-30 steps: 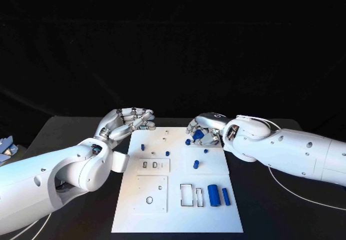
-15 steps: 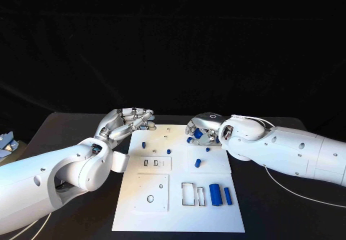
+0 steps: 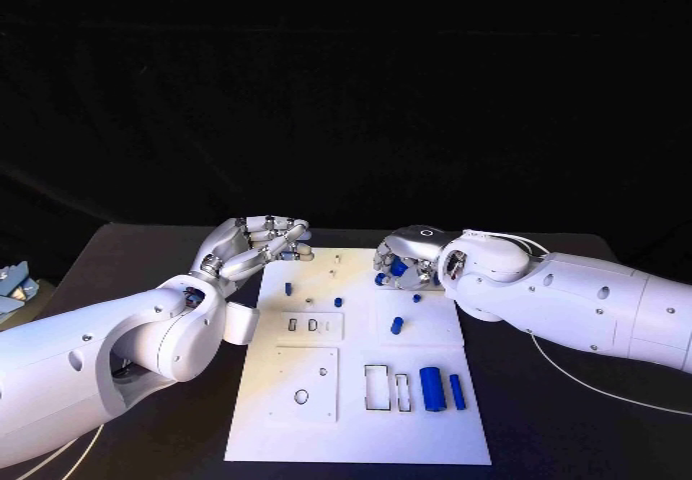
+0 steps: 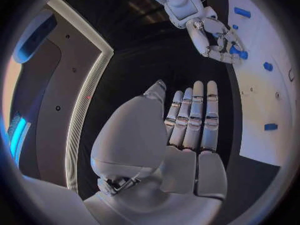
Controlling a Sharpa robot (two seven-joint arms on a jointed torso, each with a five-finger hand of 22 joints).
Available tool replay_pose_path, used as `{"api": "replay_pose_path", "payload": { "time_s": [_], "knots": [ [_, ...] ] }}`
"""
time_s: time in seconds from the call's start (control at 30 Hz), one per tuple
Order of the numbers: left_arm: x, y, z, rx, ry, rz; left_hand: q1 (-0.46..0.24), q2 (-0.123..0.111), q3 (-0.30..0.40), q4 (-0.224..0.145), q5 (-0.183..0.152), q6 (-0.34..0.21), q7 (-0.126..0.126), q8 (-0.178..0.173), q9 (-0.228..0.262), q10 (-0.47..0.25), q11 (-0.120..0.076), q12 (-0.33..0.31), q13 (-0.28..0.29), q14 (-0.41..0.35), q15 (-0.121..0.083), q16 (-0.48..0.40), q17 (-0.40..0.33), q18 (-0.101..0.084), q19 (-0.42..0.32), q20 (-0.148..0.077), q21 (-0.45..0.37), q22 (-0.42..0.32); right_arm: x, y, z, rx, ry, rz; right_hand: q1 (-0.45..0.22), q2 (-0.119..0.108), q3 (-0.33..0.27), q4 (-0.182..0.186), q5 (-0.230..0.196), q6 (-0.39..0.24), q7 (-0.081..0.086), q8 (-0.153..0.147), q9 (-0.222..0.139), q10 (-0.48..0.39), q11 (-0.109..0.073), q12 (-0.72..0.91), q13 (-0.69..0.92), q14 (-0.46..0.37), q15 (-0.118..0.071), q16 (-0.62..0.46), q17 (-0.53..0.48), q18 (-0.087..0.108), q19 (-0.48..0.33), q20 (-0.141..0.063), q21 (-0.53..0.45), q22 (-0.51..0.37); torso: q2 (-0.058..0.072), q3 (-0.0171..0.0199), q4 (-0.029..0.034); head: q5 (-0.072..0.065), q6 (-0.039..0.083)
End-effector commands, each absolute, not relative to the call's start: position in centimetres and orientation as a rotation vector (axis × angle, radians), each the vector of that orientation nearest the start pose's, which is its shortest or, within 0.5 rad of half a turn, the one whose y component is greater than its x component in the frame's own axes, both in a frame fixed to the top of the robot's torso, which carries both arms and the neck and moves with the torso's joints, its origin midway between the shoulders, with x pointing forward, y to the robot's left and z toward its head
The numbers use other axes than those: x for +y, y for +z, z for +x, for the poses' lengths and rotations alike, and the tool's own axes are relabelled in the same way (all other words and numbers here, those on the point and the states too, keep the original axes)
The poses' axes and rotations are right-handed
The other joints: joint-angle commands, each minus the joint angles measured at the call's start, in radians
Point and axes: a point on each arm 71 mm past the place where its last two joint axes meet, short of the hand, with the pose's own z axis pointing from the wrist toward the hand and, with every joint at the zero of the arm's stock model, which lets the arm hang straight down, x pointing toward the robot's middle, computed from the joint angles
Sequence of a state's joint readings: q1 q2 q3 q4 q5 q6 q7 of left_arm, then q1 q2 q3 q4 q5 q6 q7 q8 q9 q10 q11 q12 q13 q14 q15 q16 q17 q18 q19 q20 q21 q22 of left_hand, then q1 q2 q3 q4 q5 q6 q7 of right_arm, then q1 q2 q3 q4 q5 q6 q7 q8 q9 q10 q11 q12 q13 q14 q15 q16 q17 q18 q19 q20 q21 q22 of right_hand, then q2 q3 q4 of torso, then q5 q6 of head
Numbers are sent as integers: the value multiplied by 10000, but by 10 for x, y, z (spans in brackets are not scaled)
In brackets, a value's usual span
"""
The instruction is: Assemble the parts on the task board
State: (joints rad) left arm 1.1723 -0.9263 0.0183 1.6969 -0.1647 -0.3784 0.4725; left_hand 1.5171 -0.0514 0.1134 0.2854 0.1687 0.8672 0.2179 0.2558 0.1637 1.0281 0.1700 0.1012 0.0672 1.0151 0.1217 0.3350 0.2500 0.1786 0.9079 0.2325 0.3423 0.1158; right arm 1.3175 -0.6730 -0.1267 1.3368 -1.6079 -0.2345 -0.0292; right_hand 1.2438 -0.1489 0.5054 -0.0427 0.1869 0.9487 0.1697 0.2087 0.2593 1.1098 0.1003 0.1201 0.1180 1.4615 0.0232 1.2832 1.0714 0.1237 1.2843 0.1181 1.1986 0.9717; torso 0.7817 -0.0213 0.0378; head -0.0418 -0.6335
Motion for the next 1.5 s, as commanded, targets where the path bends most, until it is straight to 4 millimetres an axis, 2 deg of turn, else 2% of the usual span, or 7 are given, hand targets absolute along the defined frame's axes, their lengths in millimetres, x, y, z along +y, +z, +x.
{"api": "replay_pose_path", "payload": {
  "time_s": [0.03,0.37,0.57,0.8,0.93,1.27,1.5],
  "knots": [
    [197,-145,456,13470,-16485,-8776,-26,-89,37,12,9,45,91,-14,-16,58,20,-45,2,26,1,32,8,60,88,8,60,12,-159,-171,524,16400,5368,-4808,21,30,38,0,-45,51,-9,36,8,74,25,38,14,202,-55,40,12,-103,65,19,43,32,21,1,9,1,-29],
    [198,-144,455,13490,-16568,-8844,-52,-100,38,13,0,21,110,-36,-25,30,34,-87,-4,12,9,17,28,55,98,4,62,7,-158,-173,525,16488,5402,-4762,-39,-31,96,65,-284,-23,-7,41,51,111,19,76,37,214,-58,168,116,-150,149,15,271,360,72,0,0,88,-129],
    [200,-144,455,13470,-16552,-8908,-56,-97,48,9,0,8,118,-48,-30,14,42,-113,-7,-15,20,-3,36,50,93,4,56,0,-159,-172,526,16356,5419,-4692,24,32,202,81,-362,-31,-28,72,96,250,-19,180,90,206,-81,223,141,-171,193,5,404,552,74,-8,-4,93,-123],
    [200,-144,455,13475,-16574,-8965,-59,-94,54,7,-2,4,121,-53,-32,6,48,-126,-7,-34,26,-16,40,47,87,6,51,-5,-157,-169,526,15951,5577,-4591,413,441,587,-55,-788,514,-265,598,452,773,-257,599,345,243,-270,420,312,-250,381,-137,803,1151,89,-11,5,101,-128],
    [201,-144,455,13496,-16565,-8989,-59,-92,57,6,-2,2,123,-56,-33,4,50,-132,-7,-40,28,-21,42,47,86,6,50,-7,-157,-165,525,15368,5825,-4354,511,573,658,-141,-836,681,-371,895,698,978,-374,797,519,265,-368,492,364,-309,528,-231,1030,1504,98,-4,8,108,-128],
    [202,-145,456,13499,-16472,-9064,-51,-102,84,-15,-7,-60,169,-104,-52,-58,85,-210,-13,-59,46,-48,76,45,83,10,40,-23,-156,-157,522,14511,6098,-3702,430,601,656,-149,-782,637,-419,1126,944,983,-413,893,670,263,-406,513,343,-320,529,-283,1086,1598,94,-21,0,139,-39],
    [203,-146,457,13498,-16414,-9149,-46,-107,90,-21,-8,-73,178,-114,-56,-71,92,-226,-14,-62,51,-53,84,44,82,11,39,-26,-148,-153,527,14185,6005,-3338,313,563,642,-103,-774,516,-418,1189,1050,869,-398,874,720,264,-397,532,343,-321,512,-283,1091,1616,113,-12,19,149,8]
  ]
}}
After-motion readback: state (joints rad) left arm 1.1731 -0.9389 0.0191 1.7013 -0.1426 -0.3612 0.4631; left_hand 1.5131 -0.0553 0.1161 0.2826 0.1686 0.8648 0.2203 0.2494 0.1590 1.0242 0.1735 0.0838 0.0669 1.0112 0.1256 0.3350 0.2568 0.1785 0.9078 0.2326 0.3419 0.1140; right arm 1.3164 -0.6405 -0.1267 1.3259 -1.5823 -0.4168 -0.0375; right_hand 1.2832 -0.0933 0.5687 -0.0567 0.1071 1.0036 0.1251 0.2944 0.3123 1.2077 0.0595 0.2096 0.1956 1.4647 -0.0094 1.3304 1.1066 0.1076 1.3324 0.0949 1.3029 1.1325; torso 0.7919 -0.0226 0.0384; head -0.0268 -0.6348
